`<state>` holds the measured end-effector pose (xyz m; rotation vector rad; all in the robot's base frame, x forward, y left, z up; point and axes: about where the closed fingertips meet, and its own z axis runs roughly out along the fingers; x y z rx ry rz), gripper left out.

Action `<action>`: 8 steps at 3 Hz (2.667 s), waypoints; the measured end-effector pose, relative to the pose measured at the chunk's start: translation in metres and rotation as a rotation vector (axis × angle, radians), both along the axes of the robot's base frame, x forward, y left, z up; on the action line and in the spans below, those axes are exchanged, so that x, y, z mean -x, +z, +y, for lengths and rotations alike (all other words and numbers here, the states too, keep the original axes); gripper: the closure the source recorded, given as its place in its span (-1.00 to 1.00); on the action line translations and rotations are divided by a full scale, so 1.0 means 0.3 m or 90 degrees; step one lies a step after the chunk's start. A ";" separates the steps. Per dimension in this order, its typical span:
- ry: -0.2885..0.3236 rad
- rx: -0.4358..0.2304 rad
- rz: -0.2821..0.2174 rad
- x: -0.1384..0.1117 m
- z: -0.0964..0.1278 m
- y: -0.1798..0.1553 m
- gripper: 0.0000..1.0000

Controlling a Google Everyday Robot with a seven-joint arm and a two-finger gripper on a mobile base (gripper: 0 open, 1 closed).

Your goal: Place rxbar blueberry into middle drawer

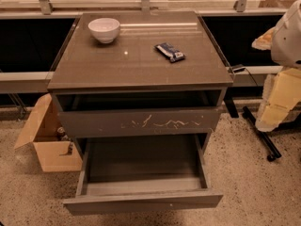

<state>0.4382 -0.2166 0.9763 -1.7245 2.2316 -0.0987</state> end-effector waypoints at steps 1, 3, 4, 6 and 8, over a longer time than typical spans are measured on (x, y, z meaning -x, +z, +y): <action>0.000 0.000 0.000 -0.001 0.000 0.000 -1.00; -0.002 -0.093 -0.005 -0.190 0.082 -0.102 -1.00; -0.002 -0.093 -0.005 -0.191 0.082 -0.102 -1.00; -0.026 -0.278 -0.071 -0.488 0.067 -0.130 -1.00; -0.060 -0.362 -0.091 -0.787 0.157 -0.174 -1.00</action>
Offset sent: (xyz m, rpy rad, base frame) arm 0.0650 0.0241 -0.0291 0.1753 -0.0068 0.0019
